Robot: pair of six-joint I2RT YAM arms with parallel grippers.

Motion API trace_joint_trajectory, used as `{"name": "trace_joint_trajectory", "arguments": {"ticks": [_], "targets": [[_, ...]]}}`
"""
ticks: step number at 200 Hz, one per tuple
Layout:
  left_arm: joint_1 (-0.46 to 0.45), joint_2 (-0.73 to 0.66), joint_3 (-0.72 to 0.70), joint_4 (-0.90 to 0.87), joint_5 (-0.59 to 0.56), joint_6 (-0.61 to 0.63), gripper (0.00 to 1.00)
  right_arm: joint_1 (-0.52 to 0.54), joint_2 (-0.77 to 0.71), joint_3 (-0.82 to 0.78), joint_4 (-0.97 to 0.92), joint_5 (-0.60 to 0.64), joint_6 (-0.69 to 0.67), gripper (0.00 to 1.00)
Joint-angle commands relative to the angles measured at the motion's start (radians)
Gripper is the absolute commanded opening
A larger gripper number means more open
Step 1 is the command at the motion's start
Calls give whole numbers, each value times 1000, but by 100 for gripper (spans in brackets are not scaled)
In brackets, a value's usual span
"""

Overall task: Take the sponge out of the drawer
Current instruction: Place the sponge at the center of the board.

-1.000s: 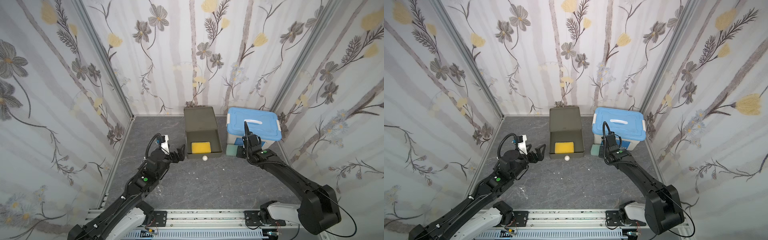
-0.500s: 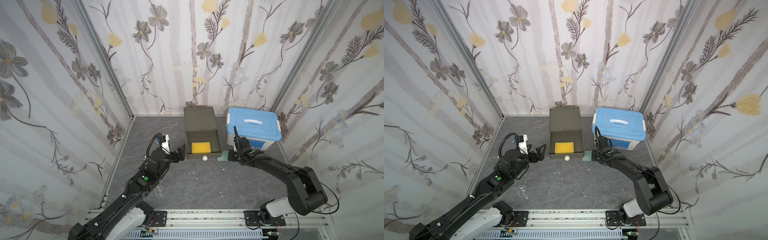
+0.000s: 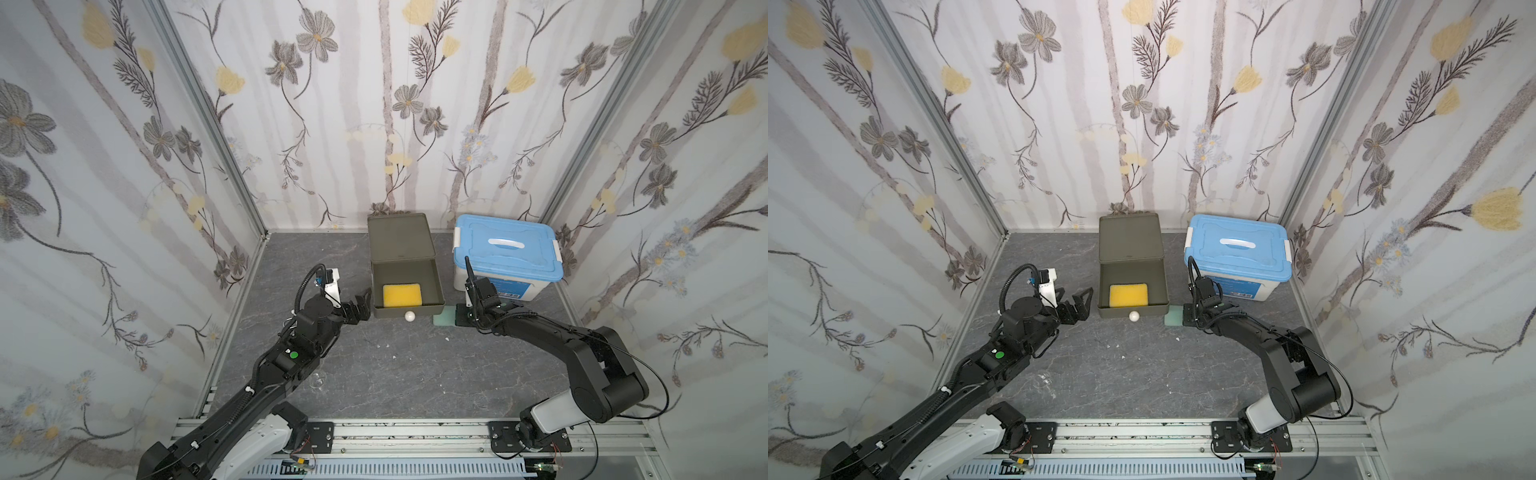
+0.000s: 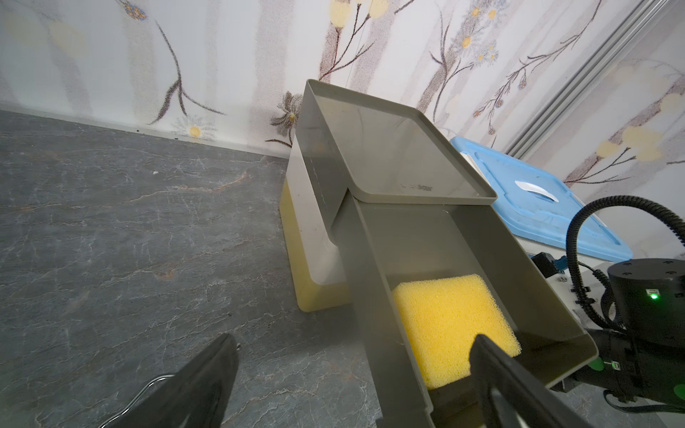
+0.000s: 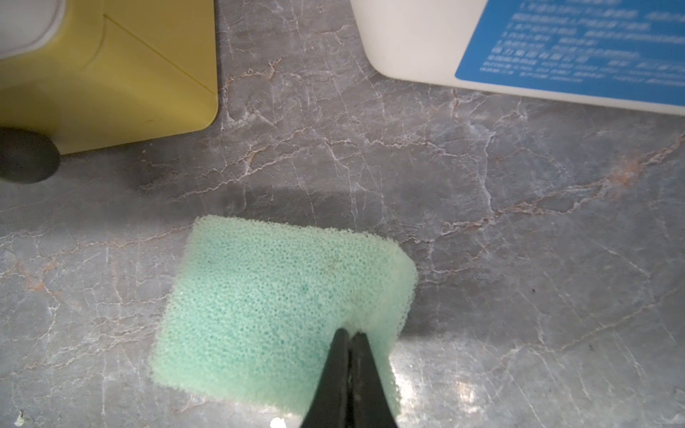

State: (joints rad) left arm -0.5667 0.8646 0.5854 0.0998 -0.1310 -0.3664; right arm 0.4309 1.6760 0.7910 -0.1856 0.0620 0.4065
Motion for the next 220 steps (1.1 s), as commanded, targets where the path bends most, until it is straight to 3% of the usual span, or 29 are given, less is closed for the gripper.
{"name": "trace_joint_trajectory", "arguments": {"ticks": [1,127,138,169,204,220], "targets": [[1,1,10,21,-4,7,100,-1,-3,-1,41,29,-5,0],[1,-6,10,14,-12,9,100,-24,32,3,38,69,-14,0],[1,-6,9,14,-12,9,100,-27,37,6,31,78,-10,5],[1,-7,6,14,-12,3,100,-29,48,16,28,79,-11,8],[1,-10,5,9,-19,1,100,-30,54,25,22,78,-14,20],[1,-8,7,9,-19,3,100,-31,54,31,13,103,-1,34]]}}
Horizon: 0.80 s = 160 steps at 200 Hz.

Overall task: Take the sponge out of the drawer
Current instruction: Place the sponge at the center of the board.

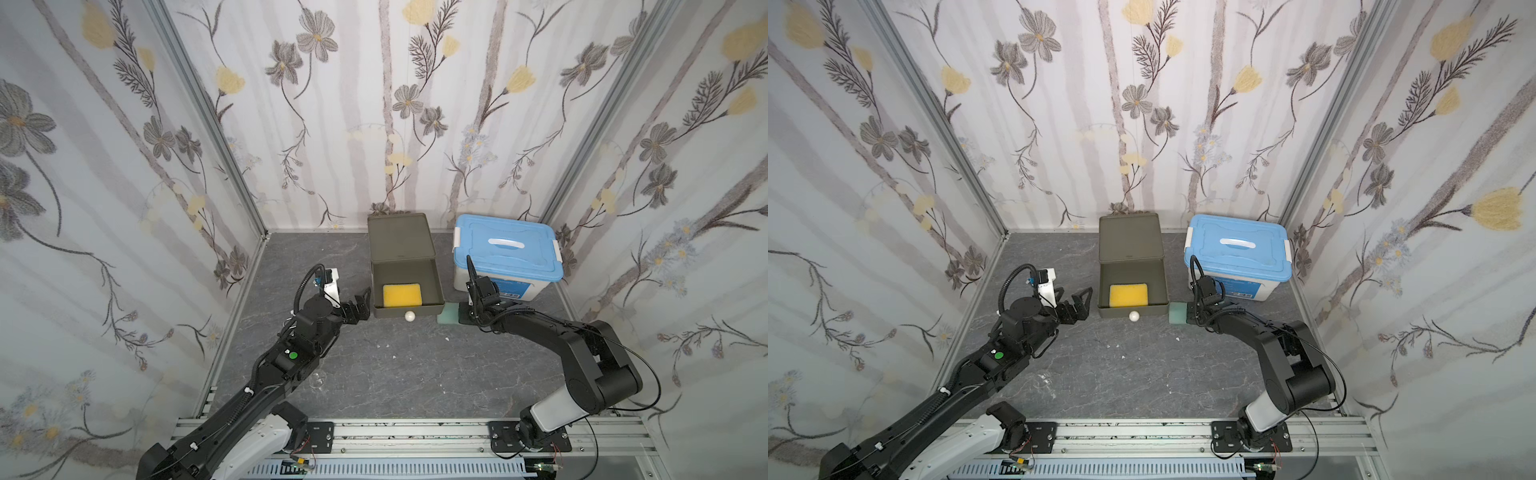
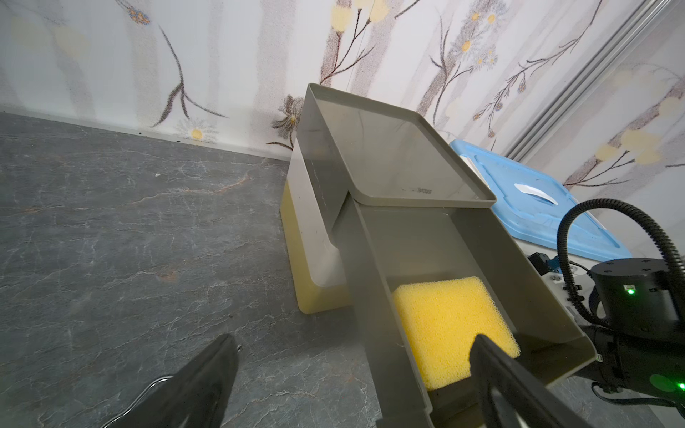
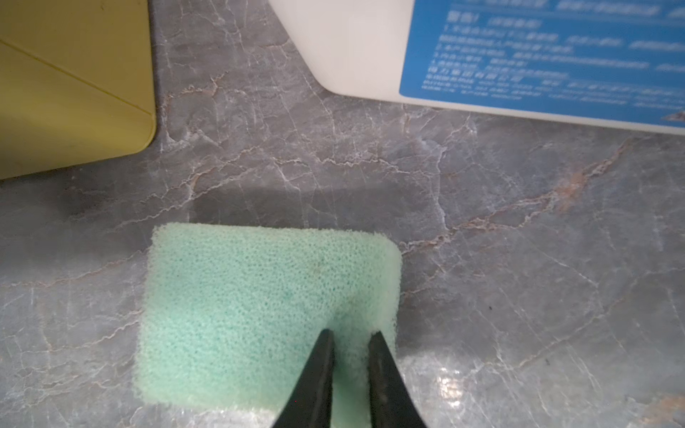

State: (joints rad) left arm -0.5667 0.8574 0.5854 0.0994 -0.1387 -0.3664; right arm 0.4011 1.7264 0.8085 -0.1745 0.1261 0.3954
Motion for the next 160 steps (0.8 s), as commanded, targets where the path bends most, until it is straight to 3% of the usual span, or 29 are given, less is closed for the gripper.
{"name": "trace_joint_trajectory", "arguments": {"ticks": [1,86,123,160], "targets": [[1,-1,6,9,-12,2,100,-1,4,14,1,40,10,34],[0,16,1,19,-6,-12,100,3,-164,93,-76,65,0,42],[1,12,-1,19,0,-19,100,91,-290,206,-109,69,-26,52],[1,1,-4,19,8,-26,100,178,-277,325,-126,18,-36,56]]}}
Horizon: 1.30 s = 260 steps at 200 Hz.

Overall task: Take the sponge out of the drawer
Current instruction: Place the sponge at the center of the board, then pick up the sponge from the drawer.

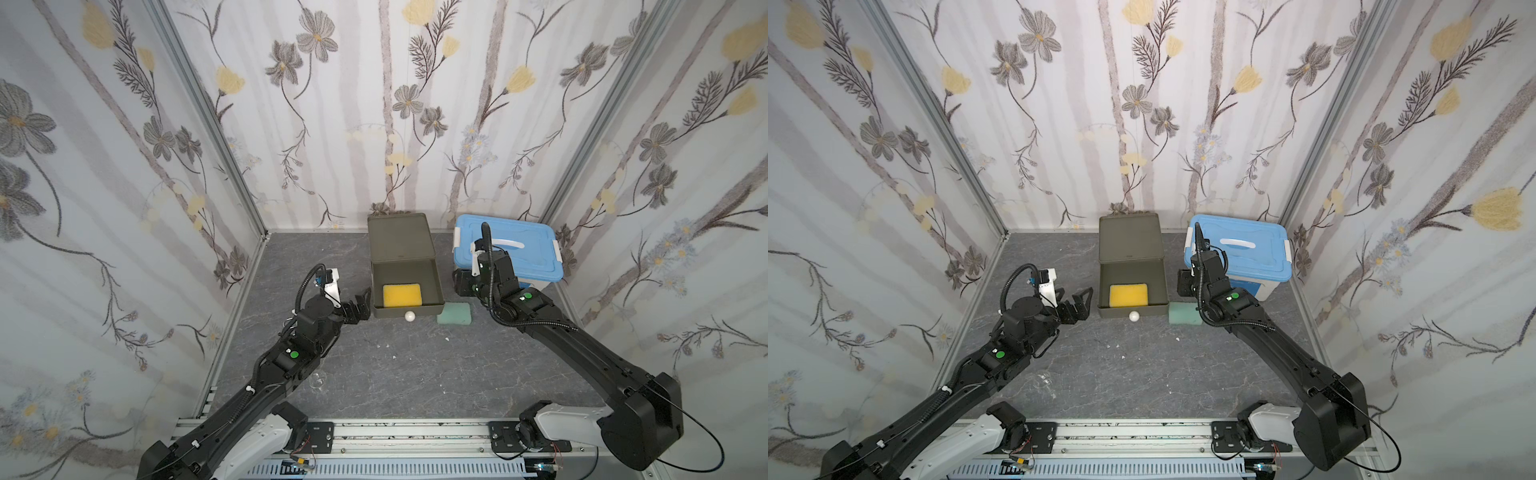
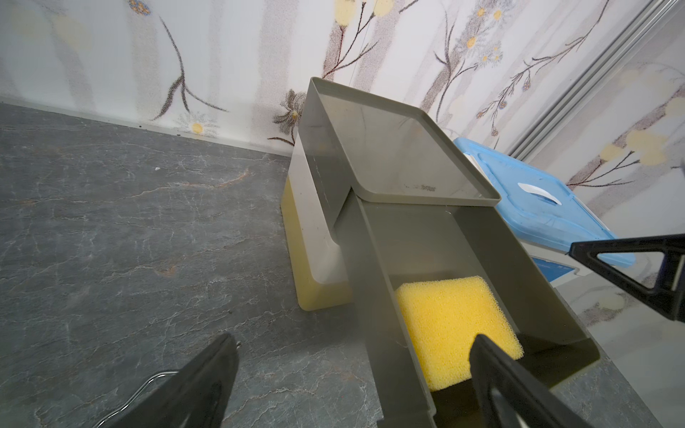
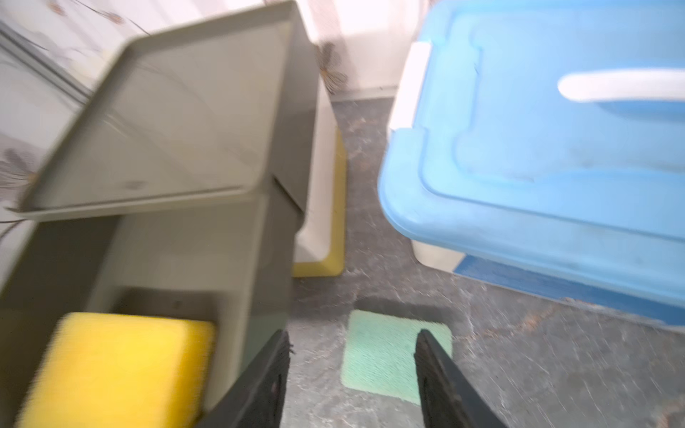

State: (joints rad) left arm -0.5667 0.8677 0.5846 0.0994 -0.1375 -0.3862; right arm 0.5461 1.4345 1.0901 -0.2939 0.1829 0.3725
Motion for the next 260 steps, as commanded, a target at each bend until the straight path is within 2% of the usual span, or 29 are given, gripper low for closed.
{"name": "trace_joint_trajectory", "arguments": {"ticks": [1,20,59,86,137,222,260], "targets": [[1,-10,-4,19,6,-6,100,34,17,44,-6,-43,-12,56],[1,-13,-2,19,29,2,100,53,57,67,35,-140,-4,56],[1,-23,-5,14,40,7,100,110,156,147,7,-176,-16,57],[1,-33,-8,10,31,9,100,136,230,196,-52,-182,-21,57],[0,-47,-20,23,28,12,100,136,264,236,-189,-159,-47,58],[1,-55,-32,23,16,10,100,140,365,278,-172,-220,-57,54],[1,-63,-34,19,9,10,100,140,397,302,-186,-215,-59,47]]}}
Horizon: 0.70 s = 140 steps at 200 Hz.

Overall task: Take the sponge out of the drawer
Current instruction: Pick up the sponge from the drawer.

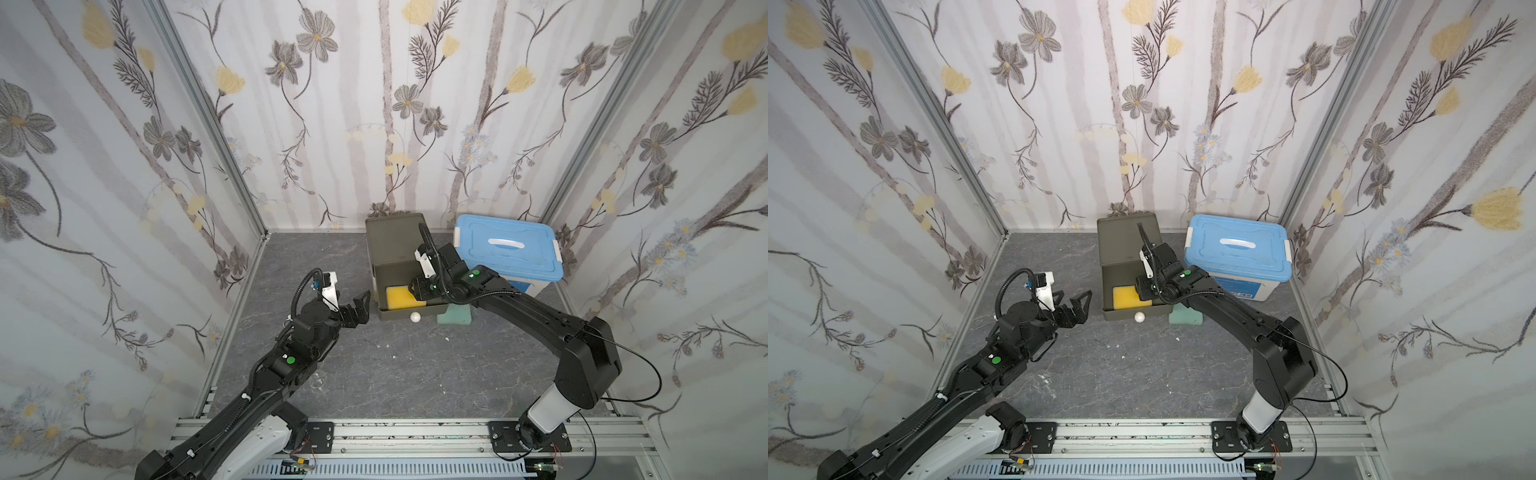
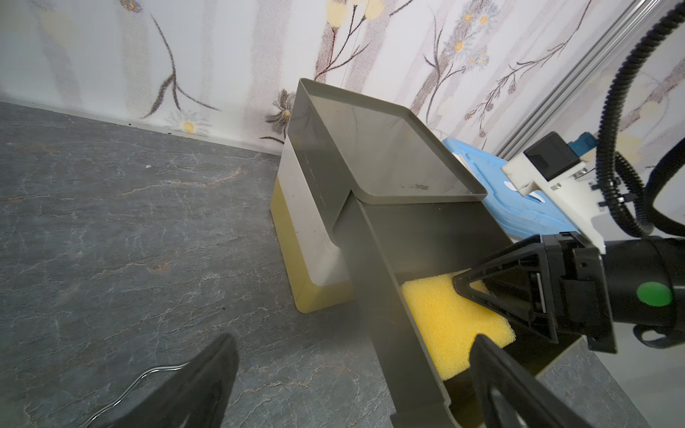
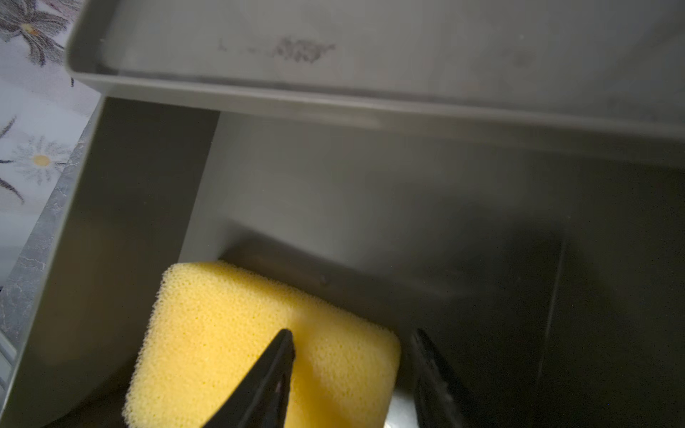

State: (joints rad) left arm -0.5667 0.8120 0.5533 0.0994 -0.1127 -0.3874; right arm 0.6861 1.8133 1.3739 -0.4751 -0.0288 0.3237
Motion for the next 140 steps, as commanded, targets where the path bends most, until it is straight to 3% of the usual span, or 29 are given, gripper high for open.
{"name": "trace_joint_trajectory", "arguments": {"ticks": [1,59,101,140], "targets": [[1,-8,-4,19,-16,12,100,0,19,19,-5,-3,-11,47],[0,-10,-11,20,-25,12,100,0,27,38,1,-4,-9,9],[1,-13,-12,18,-26,12,100,1,21,37,22,-10,-6,0],[0,-19,-14,18,-27,10,100,3,-1,31,51,10,-15,0]]}}
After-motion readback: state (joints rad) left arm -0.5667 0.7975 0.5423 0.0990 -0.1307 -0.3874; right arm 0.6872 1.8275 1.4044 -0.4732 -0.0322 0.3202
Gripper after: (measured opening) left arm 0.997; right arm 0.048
